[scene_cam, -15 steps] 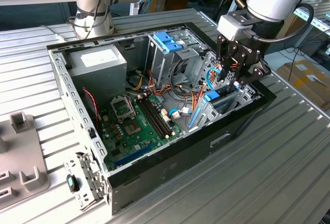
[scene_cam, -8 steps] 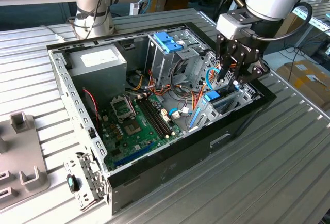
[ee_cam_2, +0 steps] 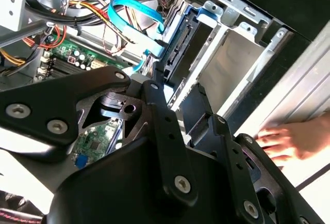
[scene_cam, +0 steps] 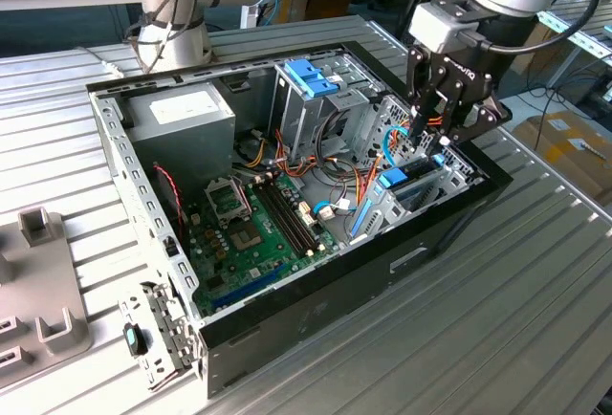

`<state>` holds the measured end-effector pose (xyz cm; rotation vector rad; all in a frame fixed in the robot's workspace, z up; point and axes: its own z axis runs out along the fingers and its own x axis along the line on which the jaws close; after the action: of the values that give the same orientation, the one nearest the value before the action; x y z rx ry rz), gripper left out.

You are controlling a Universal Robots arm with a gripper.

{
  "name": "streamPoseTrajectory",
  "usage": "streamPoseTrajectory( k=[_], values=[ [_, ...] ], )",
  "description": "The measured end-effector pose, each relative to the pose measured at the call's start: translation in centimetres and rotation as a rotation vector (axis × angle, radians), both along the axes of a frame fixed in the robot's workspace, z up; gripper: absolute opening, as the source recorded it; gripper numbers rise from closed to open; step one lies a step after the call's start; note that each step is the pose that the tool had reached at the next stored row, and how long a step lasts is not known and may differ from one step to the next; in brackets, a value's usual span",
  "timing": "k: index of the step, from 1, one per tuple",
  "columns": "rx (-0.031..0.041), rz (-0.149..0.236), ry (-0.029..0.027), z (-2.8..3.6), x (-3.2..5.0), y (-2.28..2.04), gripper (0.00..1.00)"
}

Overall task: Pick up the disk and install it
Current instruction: 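Insert the first disk wire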

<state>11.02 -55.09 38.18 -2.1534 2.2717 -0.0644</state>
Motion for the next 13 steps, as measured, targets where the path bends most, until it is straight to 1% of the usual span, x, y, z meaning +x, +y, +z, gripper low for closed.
streamPoseTrajectory(
  k=[1,3,6,10,12,13],
  values=[
    [-0.0001,0.0,0.0,0.12,0.0,0.01,0.42],
    [0.0,0.0,0.0,0.1,0.16,0.06,0.42],
    [-0.0056,0.0,0.0,-0.02,0.49,0.3,0.42],
    [-0.0176,0.003,0.0,-0.51,1.07,0.85,0.42],
    [-0.0245,0.005,0.0,-0.86,1.4,1.14,0.42],
    [-0.0268,0.005,0.0,-1.02,1.49,1.26,0.42]
  ],
)
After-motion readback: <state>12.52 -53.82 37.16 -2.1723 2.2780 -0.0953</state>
